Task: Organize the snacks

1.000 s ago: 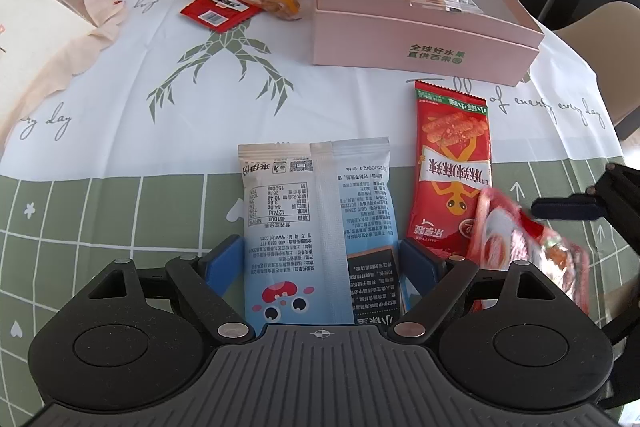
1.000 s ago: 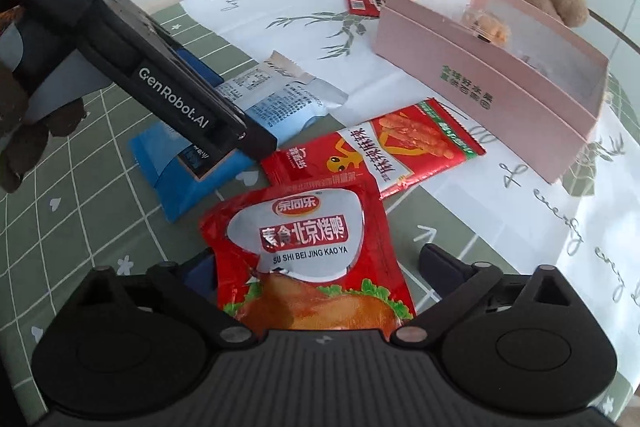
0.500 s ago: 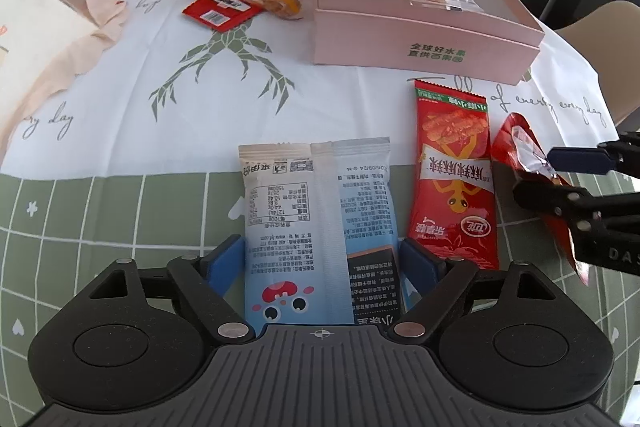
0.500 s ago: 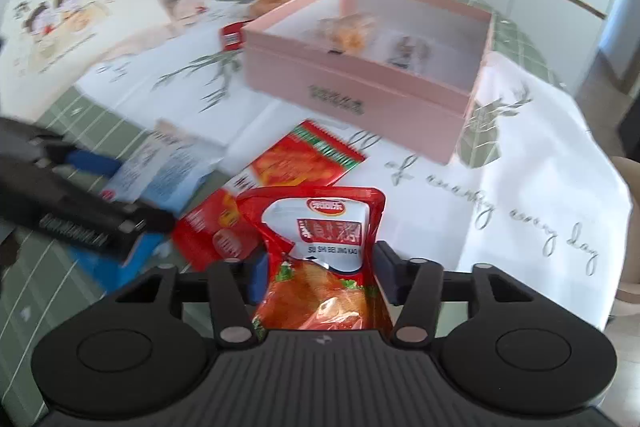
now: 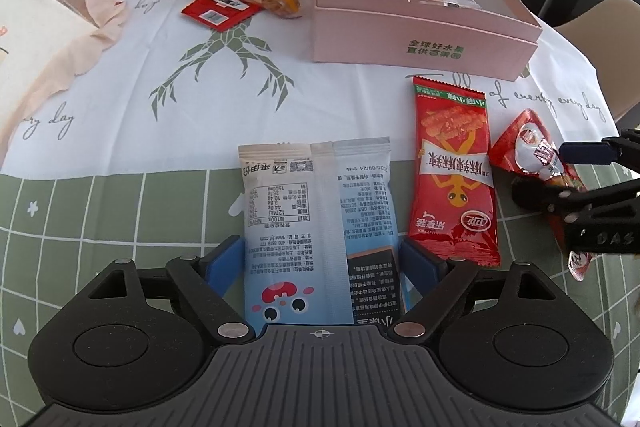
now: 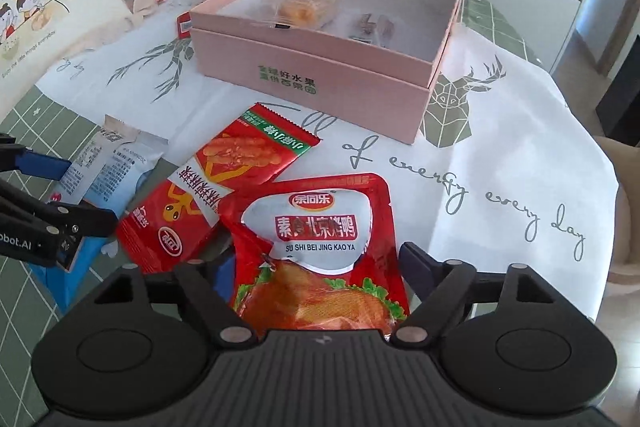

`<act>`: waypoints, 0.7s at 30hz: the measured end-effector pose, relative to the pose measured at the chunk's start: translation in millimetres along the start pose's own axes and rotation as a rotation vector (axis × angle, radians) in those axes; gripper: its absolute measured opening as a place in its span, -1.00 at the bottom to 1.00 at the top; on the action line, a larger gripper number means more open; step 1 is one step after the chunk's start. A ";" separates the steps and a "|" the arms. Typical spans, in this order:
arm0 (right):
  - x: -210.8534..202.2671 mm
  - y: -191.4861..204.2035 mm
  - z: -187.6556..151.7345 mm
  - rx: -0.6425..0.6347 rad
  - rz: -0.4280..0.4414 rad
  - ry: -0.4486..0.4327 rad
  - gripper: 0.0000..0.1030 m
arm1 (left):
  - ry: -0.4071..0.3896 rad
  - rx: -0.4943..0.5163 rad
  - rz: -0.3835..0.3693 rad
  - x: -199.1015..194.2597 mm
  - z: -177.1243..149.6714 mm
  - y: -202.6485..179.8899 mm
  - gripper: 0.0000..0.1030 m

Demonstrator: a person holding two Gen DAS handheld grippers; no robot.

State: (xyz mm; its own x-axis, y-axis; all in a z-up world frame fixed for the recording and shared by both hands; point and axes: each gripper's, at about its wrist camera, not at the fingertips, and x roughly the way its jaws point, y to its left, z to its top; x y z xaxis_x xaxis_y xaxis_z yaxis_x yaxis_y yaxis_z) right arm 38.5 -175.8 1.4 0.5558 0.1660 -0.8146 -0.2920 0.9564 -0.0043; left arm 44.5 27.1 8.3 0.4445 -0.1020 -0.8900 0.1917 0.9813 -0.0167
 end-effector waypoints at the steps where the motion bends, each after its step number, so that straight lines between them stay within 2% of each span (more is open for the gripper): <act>1: -1.3 -1.0 1.2 0.010 0.009 0.005 0.39 | 0.000 0.001 0.001 0.1 -0.1 -0.3 0.74; 2: -4.4 -3.8 3.1 0.029 0.031 0.006 0.36 | 0.000 0.003 0.002 0.1 -0.2 -0.5 0.74; 4: -14.6 -8.4 7.1 0.056 0.079 -0.010 -0.22 | 0.000 0.006 0.004 0.4 -0.3 -0.9 0.75; 6: -24.7 -12.4 12.9 0.079 0.121 -0.012 -0.39 | 0.000 0.006 0.007 0.7 -0.4 -1.9 0.75; 9: -33.3 -14.3 17.4 0.076 0.111 -0.026 -0.45 | -0.002 0.008 0.010 0.9 -0.8 -2.2 0.75; 12: -37.0 -17.5 15.4 0.063 0.127 -0.036 -0.44 | -0.003 0.006 0.006 1.0 -0.6 -1.5 0.75; 14: -35.1 -19.0 11.2 0.061 0.111 -0.039 -0.28 | -0.003 0.006 0.007 1.0 -0.7 -1.6 0.75; 18: -22.8 -14.1 -3.4 -0.011 0.034 -0.021 0.31 | -0.004 0.010 0.013 1.4 -1.0 -3.1 0.75; 21: -15.1 -13.3 -11.9 -0.027 0.004 -0.001 0.35 | -0.004 0.009 0.008 1.1 -0.9 -1.9 0.75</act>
State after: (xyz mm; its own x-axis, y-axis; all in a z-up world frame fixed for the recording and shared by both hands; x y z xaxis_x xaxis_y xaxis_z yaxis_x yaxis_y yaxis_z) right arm 24.7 -193.9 6.9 0.5554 0.1706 -0.8139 -0.3152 0.9489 -0.0162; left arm 43.8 25.2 6.9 0.4493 -0.0950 -0.8883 0.1961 0.9806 -0.0057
